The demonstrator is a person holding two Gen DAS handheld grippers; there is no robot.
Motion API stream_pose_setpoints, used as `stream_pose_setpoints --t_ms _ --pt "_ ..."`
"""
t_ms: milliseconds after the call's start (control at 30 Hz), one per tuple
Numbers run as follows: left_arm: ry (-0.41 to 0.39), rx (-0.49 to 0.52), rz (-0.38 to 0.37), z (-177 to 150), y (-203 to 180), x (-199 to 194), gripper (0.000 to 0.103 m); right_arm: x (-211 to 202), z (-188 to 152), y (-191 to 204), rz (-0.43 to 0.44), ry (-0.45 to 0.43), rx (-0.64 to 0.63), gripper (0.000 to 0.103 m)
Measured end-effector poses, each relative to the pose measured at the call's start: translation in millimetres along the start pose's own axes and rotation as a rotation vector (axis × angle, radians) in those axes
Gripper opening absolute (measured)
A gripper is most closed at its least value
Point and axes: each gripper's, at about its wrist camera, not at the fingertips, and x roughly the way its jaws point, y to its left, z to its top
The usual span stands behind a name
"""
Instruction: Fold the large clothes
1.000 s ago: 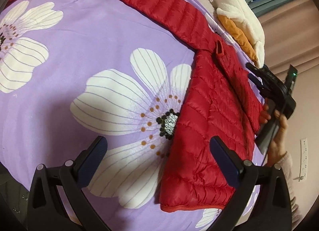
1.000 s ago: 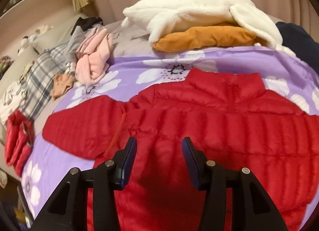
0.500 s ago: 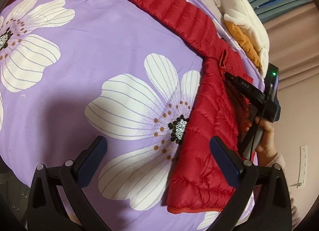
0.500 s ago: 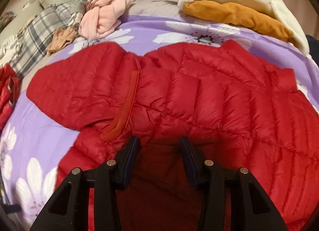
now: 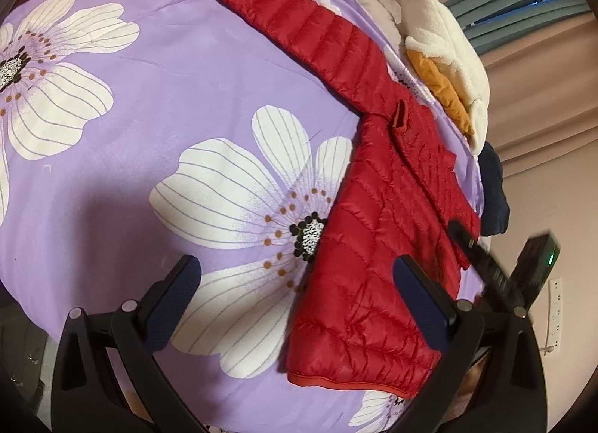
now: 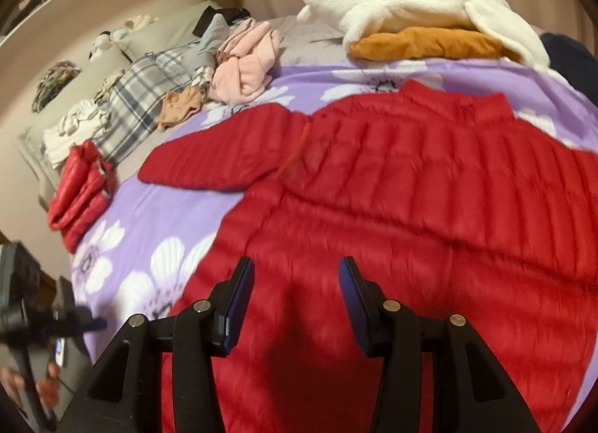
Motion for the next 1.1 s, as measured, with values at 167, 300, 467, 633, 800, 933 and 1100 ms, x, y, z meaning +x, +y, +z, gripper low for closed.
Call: stream_pose_setpoints --t_ms 167,300,467,633,800,933,1100 --pt "-0.022 -0.038 -0.004 0.6 5.3 -4.5 0.103 -10.6 -27.5 -2.7 0.002 0.003 0.032 0.047" --pt "-0.033 -0.057 -0.005 3.9 6.3 -4.0 0.103 -10.7 -37.9 -3.1 0.006 0.009 0.045 0.047" --pt "-0.05 -0.063 -0.001 10.3 7.5 -2.4 0.103 7.8 -54.7 -4.8 -0.027 0.075 0.061 0.047" --pt "-0.082 -0.065 -0.011 34.1 8.6 3.1 0.103 16.0 -61.1 -0.9 -0.046 0.087 0.033 0.048" --pt "-0.094 -0.106 -0.088 69.7 11.1 20.5 0.103 15.4 -64.6 -3.9 -0.031 0.075 0.04 0.05" --pt "-0.096 -0.156 -0.143 94.3 17.0 34.7 0.103 14.2 -66.5 -8.2 -0.006 0.068 0.066 0.05" --pt "-0.129 -0.266 -0.237 120.4 39.6 45.5 0.103 12.5 -69.5 -7.3 -0.001 0.062 0.066 0.051"
